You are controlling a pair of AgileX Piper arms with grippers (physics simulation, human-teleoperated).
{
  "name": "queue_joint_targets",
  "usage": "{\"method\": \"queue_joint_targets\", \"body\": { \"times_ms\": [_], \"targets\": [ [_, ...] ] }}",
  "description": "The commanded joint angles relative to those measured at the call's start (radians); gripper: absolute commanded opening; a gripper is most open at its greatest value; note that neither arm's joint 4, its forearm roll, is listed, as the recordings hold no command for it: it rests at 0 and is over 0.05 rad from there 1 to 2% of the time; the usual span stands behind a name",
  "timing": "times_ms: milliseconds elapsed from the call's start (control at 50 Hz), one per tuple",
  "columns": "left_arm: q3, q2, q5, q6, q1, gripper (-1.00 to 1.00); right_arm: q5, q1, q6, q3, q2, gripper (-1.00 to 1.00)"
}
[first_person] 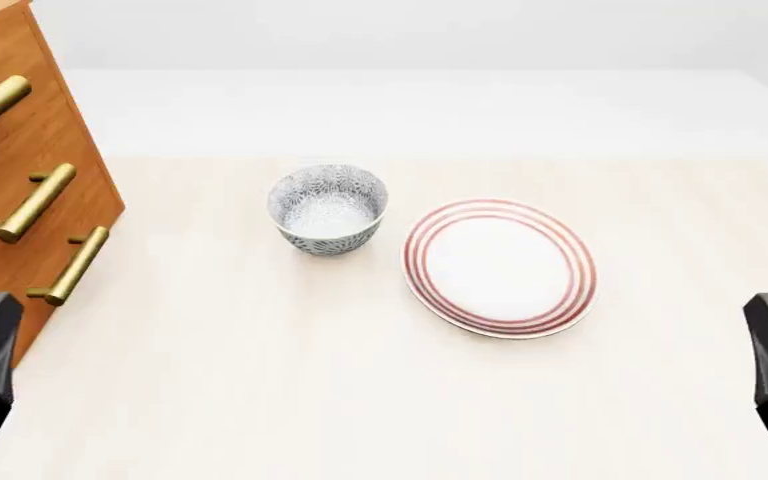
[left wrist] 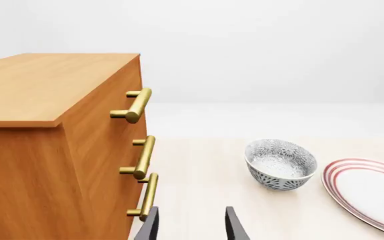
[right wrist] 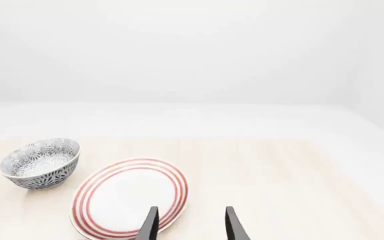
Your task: Open the top drawer of the cabinet.
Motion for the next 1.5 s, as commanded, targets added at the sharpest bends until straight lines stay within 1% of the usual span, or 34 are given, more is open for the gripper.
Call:
{"method": "queue_joint_targets", "body": {
  "times_ms": [20, 60, 100, 160, 240, 340, 360, 380, 400, 440, 460, 480, 520, 560, 600, 680, 720, 740, 760, 820, 860, 880, 920, 960, 1000, 1080, 1100, 1240, 1280, 1340, 1400, 1420, 1500],
  "targets": [
    [-0.004, 0.021, -0.012, 0.004, 0.004, 1.00, -0.001, 0.012, -0.026, -0.004, 0.002, 1.00],
    [-0.005, 0.024, -0.014, 0.010, 0.003, 1.00, -0.001, 0.012, -0.027, -0.004, 0.002, 1.00],
    [-0.004, 0.026, -0.014, 0.012, 0.004, 1.00, 0.000, 0.010, -0.016, -0.004, 0.003, 1.00],
    [-0.005, 0.029, -0.016, 0.014, 0.004, 1.00, 0.000, 0.011, -0.022, -0.005, 0.002, 1.00],
    [-0.009, 0.003, 0.006, 0.022, 0.001, 1.00, 0.000, 0.011, -0.020, -0.005, 0.003, 1.00],
    [-0.023, -0.006, 0.011, 0.017, -0.005, 1.00, -0.001, 0.011, -0.021, -0.005, 0.003, 1.00],
    [-0.029, -0.006, 0.022, 0.009, 0.007, 1.00, -0.001, 0.011, -0.021, -0.005, 0.003, 1.00],
    [-0.035, -0.007, -0.011, 0.023, -0.015, 1.00, -0.001, 0.011, -0.021, -0.005, 0.003, 1.00],
    [-0.036, -0.007, 0.015, 0.015, -0.002, 1.00, -0.001, 0.011, -0.021, -0.005, 0.003, 1.00],
    [-0.038, -0.007, 0.015, 0.031, 0.006, 1.00, -0.001, 0.011, -0.021, -0.004, 0.003, 1.00],
    [-0.045, -0.007, 0.016, 0.059, 0.014, 1.00, -0.001, 0.011, -0.021, -0.005, 0.003, 1.00],
    [-0.047, -0.007, 0.025, 0.064, 0.016, 1.00, -0.001, 0.011, -0.021, -0.005, 0.003, 1.00],
    [-0.055, -0.007, 0.033, 0.105, 0.034, 1.00, -0.001, 0.011, -0.021, -0.005, 0.003, 1.00],
    [-0.062, -0.007, 0.043, 0.114, 0.028, 1.00, -0.001, 0.011, -0.021, -0.005, 0.004, 1.00],
    [-0.068, -0.006, 0.060, 0.137, 0.031, 1.00, -0.001, 0.011, -0.021, -0.005, 0.004, 1.00],
    [-0.066, 0.002, 0.081, 0.221, 0.033, 1.00, -0.001, 0.011, -0.021, -0.005, 0.003, 1.00],
    [-0.078, 0.000, 0.091, 0.226, 0.025, 1.00, -0.001, 0.011, -0.021, -0.005, 0.003, 1.00],
    [-0.082, 0.017, 0.084, 0.279, 0.034, 1.00, -0.001, 0.011, -0.021, -0.005, 0.003, 1.00],
    [-0.089, 0.003, 0.097, 0.294, 0.021, 1.00, -0.001, 0.011, -0.021, -0.005, 0.003, 1.00],
    [-0.110, 0.037, 0.084, 0.313, 0.014, 1.00, -0.001, 0.011, -0.021, -0.005, 0.003, 1.00],
    [-0.116, 0.057, 0.073, 0.354, 0.013, 1.00, 0.000, 0.011, -0.021, -0.005, 0.003, 1.00],
    [-0.120, 0.066, 0.065, 0.387, 0.008, 1.00, 0.000, 0.011, -0.021, -0.005, 0.003, 1.00],
    [-0.130, 0.078, 0.064, 0.415, 0.005, 1.00, -0.001, 0.011, -0.021, -0.005, 0.003, 1.00],
    [-0.149, 0.093, 0.066, 0.423, 0.002, 1.00, -0.001, 0.011, -0.021, -0.004, 0.003, 1.00],
    [-0.153, 0.104, 0.064, 0.471, -0.004, 1.00, -0.001, 0.011, -0.021, -0.004, 0.003, 1.00],
    [-0.162, 0.118, 0.068, 0.519, -0.006, 1.00, -0.001, 0.011, -0.021, -0.004, 0.003, 1.00],
    [-0.236, 0.312, 0.013, 0.854, -0.036, 1.00, 0.000, 0.011, -0.021, -0.004, 0.002, 1.00],
    [-0.254, 0.343, 0.008, 0.908, -0.032, 1.00, 0.000, 0.011, -0.021, -0.004, 0.002, 1.00],
    [-0.257, 0.348, 0.007, 0.914, -0.033, 1.00, 0.000, 0.011, -0.021, -0.004, 0.002, 1.00],
    [-0.243, 0.376, -0.027, 0.955, -0.027, 1.00, 0.000, 0.011, -0.021, -0.004, 0.002, 1.00],
    [-0.249, 0.398, -0.042, 0.971, -0.030, 1.00, 0.000, 0.011, -0.021, -0.004, 0.002, 1.00],
    [-0.239, 0.407, -0.062, 0.994, -0.026, 1.00, 0.000, 0.011, -0.021, -0.004, 0.003, 1.00],
    [-0.249, 0.438, -0.085, 1.021, -0.025, 1.00, 0.000, 0.011, -0.021, -0.004, 0.003, 1.00]
  ]
}}
